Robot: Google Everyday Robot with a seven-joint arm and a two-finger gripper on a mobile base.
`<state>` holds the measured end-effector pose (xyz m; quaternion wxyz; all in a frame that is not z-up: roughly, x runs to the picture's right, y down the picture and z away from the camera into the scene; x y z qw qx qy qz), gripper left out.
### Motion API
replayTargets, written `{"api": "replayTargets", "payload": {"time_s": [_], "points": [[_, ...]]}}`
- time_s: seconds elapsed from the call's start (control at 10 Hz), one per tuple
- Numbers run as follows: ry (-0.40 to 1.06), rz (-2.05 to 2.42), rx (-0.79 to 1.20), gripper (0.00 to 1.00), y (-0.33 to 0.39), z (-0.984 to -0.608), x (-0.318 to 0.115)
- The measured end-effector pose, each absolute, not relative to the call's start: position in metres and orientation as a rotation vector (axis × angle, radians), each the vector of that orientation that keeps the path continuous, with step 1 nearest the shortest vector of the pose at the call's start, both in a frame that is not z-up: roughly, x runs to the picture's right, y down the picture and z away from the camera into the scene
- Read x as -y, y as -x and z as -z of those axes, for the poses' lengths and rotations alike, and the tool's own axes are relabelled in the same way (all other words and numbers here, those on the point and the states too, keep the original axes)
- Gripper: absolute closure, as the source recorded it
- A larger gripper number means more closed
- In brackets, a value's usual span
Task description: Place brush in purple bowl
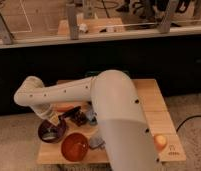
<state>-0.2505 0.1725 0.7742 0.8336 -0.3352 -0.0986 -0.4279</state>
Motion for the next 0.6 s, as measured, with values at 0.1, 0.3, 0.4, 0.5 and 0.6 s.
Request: {"api": "replayTargets", "payload": {"time_s": [0.1,0.3,0.4,0.5,0.6], "points": [[0.714,0.909,0.207,0.99,0.2520,-0.7732,-0.1739],[0.726,0.900,0.217,0.80,0.2538,-0.7714,-0.1744],[0.730,0.895,0.227,0.71,0.2546,-0.7710,-0.1739],[0.735,0.888,0.239,0.61,0.2542,-0.7713,-0.1731],[0.738,0.882,0.252,0.50,0.2538,-0.7713,-0.1720]]}}
